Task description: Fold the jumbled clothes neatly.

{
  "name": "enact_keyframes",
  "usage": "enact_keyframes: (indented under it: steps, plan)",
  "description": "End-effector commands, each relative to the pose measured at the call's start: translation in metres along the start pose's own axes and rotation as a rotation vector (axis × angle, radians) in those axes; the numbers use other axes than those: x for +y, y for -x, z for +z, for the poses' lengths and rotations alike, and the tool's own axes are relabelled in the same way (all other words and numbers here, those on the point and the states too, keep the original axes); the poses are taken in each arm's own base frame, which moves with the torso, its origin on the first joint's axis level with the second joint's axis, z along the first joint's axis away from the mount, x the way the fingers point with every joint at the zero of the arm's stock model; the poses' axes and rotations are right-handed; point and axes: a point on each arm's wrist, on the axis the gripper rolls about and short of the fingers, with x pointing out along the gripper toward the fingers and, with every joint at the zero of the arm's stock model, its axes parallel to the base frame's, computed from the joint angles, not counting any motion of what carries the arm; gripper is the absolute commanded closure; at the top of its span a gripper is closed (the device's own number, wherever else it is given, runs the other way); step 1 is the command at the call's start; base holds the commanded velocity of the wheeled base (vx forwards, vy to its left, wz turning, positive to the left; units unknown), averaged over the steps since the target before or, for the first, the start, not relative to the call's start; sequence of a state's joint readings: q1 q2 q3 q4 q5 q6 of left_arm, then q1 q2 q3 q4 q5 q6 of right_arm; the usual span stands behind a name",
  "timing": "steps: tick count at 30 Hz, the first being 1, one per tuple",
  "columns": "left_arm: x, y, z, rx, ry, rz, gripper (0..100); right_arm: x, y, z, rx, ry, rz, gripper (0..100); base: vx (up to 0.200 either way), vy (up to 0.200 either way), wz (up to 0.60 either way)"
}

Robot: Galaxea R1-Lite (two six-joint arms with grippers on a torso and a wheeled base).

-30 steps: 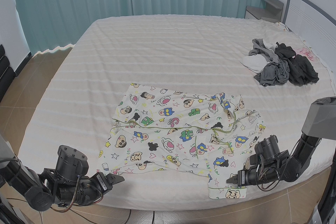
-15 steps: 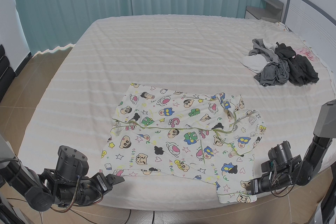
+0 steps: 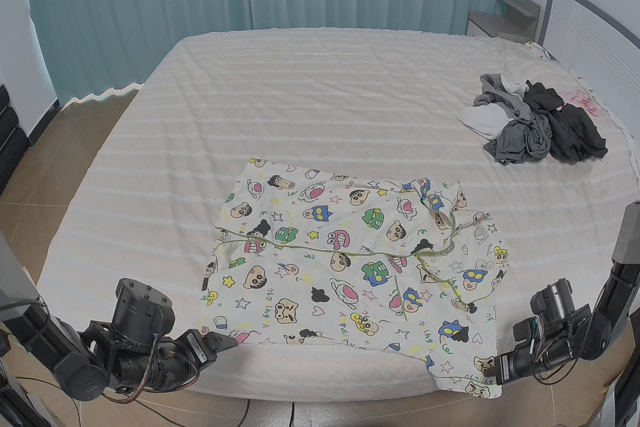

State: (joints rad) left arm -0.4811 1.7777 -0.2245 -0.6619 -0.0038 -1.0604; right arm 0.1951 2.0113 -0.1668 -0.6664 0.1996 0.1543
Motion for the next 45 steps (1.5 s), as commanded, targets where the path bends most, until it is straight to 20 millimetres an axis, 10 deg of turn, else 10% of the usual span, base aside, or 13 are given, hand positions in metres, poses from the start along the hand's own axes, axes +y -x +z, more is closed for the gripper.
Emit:
enact_keyframes:
  steps: [1,17,39,40,45]
  plan:
    - [-0.001,-0.014,0.014,-0.053,0.088,0.007,0,-0.001,0.003,0.0,-0.016,-0.006,0.005,100,0.0,0.0,0.0]
    - [0.008,-0.078,0.022,-0.169,0.033,0.21,0,0.011,-0.002,-0.015,-0.093,-0.084,0.051,100,0.0,0.0,0.0]
    - [-0.009,-0.099,0.043,-0.23,0.047,0.218,0,0.011,-0.003,-0.016,-0.122,-0.082,0.038,100,0.0,0.0,0.0]
    - [-0.01,-0.099,0.044,-0.221,0.046,0.231,100,0.011,-0.003,-0.016,-0.123,-0.082,0.038,100,0.0,0.0,0.0]
    - [-0.009,-0.1,0.044,-0.193,0.036,0.285,100,0.011,-0.002,-0.016,-0.126,-0.081,0.04,100,0.0,0.0,0.0]
